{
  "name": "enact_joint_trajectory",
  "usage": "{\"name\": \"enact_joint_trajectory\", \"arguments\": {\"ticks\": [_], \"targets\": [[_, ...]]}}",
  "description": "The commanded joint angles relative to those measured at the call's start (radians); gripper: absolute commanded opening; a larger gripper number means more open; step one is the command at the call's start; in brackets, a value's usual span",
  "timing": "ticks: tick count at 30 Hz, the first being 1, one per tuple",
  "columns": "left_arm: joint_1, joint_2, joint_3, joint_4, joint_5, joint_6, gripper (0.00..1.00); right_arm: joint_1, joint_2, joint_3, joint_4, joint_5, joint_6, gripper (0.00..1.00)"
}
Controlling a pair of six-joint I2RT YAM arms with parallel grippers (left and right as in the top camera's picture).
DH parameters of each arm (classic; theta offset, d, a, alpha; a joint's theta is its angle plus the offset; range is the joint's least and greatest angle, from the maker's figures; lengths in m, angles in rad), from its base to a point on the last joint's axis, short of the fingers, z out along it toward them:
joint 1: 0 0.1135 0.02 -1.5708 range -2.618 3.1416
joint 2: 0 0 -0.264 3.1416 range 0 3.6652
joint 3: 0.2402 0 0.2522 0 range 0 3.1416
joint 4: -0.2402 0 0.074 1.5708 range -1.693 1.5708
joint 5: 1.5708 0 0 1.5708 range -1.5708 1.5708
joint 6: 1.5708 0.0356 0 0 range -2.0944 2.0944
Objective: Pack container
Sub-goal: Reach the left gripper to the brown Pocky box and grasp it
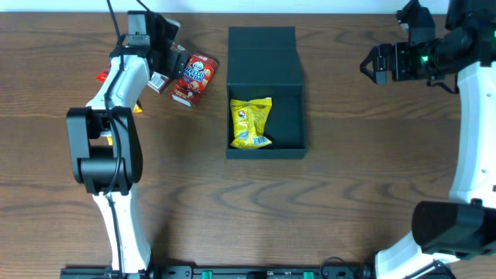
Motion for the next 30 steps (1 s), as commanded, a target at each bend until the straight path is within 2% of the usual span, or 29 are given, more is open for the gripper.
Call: {"name": "enact_joint_trajectory", "arguments": {"ticks": [1,6,20,27,30], "targets": [[0.001,0.037,-0.005,-0.01,0.011,0.056,0.95,-0.006,-0.012,0.001,-0.001,0.0,0.011,0.99],[0.002,0.06,-0.005,-0.02,0.01,0.153,0.95,-0.005,-0.012,0.001,-0.001,0.0,0.011,0.99],[0.004,0.091,-0.006,-0.046,0.018,0.156,0.95,-0.005,-0.012,0.001,-0.003,-0.001,0.014,0.99],[0.0,0.084,-0.003,0.044,-0.073,0.16,0.98,-0.005,-0.012,0.001,-0.013,0.0,0.019,0.99],[-0.008,0.06,-0.003,0.085,-0.079,0.161,0.95,-0.005,-0.012,0.001,-0.012,-0.001,0.019,0.99]]}}
